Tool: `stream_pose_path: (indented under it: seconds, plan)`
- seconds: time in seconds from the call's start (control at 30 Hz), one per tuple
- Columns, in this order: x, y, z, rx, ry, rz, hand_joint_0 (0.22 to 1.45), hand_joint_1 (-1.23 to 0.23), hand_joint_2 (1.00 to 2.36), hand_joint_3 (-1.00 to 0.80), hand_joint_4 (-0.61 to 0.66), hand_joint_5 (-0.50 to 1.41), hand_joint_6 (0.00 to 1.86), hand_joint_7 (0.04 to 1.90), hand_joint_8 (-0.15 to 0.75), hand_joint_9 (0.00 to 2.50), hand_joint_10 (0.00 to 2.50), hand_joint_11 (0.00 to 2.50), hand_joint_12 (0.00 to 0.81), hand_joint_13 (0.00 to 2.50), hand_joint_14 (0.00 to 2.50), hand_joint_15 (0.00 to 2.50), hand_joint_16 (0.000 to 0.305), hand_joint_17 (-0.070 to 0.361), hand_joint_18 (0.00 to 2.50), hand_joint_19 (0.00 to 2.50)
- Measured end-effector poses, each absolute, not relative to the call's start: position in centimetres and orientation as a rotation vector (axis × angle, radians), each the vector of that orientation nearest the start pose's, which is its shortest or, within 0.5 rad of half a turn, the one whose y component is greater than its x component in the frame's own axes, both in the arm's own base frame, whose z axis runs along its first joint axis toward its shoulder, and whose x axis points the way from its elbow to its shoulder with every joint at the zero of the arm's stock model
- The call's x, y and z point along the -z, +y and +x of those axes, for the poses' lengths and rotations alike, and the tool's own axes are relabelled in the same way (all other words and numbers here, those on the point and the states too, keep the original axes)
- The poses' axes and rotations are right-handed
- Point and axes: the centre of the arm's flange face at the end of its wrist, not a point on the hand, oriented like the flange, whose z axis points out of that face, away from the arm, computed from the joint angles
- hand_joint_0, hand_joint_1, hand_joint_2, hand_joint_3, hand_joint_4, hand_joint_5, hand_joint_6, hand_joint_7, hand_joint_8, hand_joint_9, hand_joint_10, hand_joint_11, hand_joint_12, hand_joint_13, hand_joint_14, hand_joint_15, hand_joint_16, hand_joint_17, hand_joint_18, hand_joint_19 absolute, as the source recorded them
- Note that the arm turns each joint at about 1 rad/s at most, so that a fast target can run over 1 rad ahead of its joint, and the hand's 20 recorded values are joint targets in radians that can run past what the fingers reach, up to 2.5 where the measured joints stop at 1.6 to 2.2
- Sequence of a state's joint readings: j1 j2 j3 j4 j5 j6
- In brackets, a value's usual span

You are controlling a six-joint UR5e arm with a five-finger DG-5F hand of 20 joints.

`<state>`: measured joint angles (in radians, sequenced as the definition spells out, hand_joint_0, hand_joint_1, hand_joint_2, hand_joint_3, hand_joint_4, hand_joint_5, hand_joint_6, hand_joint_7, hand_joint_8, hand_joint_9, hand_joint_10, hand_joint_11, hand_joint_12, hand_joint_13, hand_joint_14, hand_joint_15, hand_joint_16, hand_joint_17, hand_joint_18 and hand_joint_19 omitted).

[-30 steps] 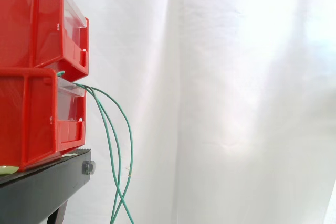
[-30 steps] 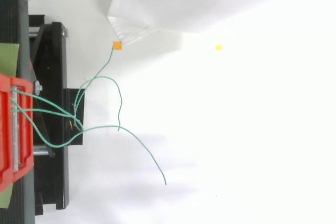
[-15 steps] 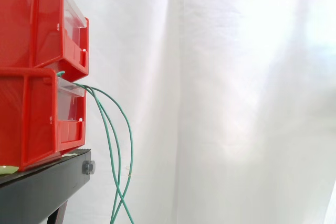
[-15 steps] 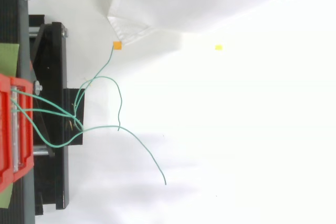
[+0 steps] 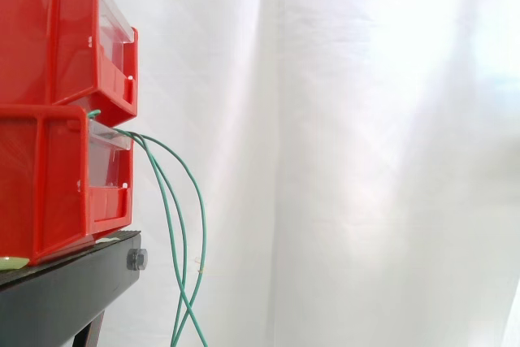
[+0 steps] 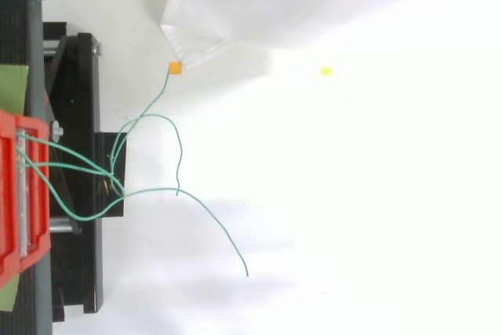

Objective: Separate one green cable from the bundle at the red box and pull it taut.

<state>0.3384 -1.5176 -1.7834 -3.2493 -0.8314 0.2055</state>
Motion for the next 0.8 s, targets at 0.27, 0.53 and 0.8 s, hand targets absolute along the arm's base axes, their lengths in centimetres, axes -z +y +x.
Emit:
stream_pose_path:
  seconds: [0.27, 0.53, 0.8]
  plan:
    - [-40.9, -5.29, 45.26, -0.841, 0.988, 1.56, 0.54, -0.8, 1.0, -0.5, 0.15, -0.18, 0.5, 0.79, 0.218, 0.8, 0.02, 0.62, 0.265, 0.6, 0.02, 0.58, 0.039, 0.088, 0.59, 0.92]
    - [-40.89, -5.33, 45.26, -0.84, 0.988, 1.561, 0.46, -0.76, 1.0, -0.5, 0.13, -0.23, 0.5, 0.74, 0.279, 0.59, 0.01, 0.49, 0.351, 0.52, 0.02, 0.48, 0.075, 0.168, 0.79, 0.73]
    - [-40.91, -5.34, 45.24, -0.839, 0.988, 1.561, 0.47, -0.78, 1.0, -0.5, 0.15, -0.23, 0.5, 0.74, 0.287, 0.62, 0.01, 0.49, 0.363, 0.58, 0.02, 0.5, 0.078, 0.176, 0.88, 0.73]
